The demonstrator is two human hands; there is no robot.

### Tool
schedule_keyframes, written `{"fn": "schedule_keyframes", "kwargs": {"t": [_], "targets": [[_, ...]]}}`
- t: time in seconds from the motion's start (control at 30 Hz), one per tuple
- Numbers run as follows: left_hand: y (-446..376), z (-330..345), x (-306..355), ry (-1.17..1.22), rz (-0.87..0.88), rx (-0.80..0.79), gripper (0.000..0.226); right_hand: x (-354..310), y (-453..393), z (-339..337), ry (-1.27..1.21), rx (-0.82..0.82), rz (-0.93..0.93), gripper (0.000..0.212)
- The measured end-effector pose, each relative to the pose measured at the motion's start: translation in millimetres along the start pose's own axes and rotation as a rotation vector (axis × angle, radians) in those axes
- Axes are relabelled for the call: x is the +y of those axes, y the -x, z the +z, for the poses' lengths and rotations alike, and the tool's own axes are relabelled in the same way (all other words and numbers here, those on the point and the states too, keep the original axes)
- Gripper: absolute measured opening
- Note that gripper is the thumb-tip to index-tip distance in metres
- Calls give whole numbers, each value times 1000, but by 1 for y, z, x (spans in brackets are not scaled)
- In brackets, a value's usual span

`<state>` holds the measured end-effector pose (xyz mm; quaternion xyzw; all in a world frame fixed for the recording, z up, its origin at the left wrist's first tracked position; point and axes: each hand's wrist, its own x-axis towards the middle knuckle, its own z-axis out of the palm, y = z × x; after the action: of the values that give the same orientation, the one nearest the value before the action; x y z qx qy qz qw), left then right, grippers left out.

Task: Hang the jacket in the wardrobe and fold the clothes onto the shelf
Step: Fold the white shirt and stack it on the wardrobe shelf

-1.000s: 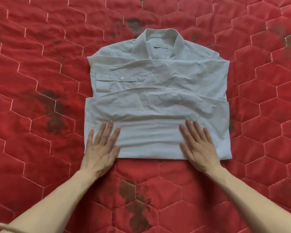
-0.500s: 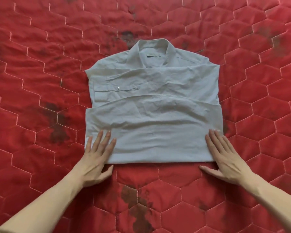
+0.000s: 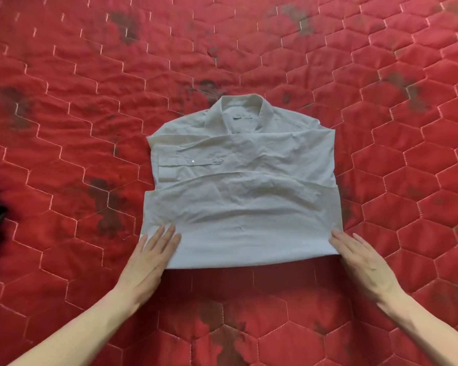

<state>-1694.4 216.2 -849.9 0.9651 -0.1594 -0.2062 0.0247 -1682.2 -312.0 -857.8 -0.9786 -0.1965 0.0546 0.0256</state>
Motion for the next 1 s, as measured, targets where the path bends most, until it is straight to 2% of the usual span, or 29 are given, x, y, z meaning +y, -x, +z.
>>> {"fn": "schedule_keyframes", "kwargs": {"t": [0.07,0.1,0.13,0.2,0.23,0.27,0.3,0.37,0.47,0.53,0.6,0.7,0.9,1.0], "targets": [[11,-13,-5,43,5,30,115,-3,2,-14,-24,7,0,39],[20,-15,-11,98,-7,48,107,-4,5,-21,-55,9,26,39],[21,-13,-16,156,-31,62,96,-4,7,-27,-85,19,47,38],[26,-16,-30,228,-118,27,68,-2,14,-44,-147,76,81,21],[26,-19,-37,321,-171,-49,51,-2,17,-54,-187,106,107,22],[27,-30,-41,388,-193,-57,39,-2,20,-62,-243,126,132,29],[27,-43,-39,480,-219,-25,36,-3,21,-70,-284,156,159,32],[24,-73,-35,543,-215,63,44,-8,21,-84,-378,219,249,29],[19,-105,-39,659,-245,174,40,-16,10,-98,-491,322,438,9],[3,-114,-47,776,-304,207,31,-18,-4,-104,-584,329,583,16],[-18,-124,-51,906,-354,232,21,-19,-23,-112,-653,342,607,9],[-46,-138,-56,1046,-409,285,13,-16,-61,-121,-745,378,606,15],[-114,-136,-84,1143,-523,347,15,5,-147,-121,-735,430,662,23],[-147,-136,-90,1201,-586,427,18,15,-192,-118,-700,436,696,24]]}}
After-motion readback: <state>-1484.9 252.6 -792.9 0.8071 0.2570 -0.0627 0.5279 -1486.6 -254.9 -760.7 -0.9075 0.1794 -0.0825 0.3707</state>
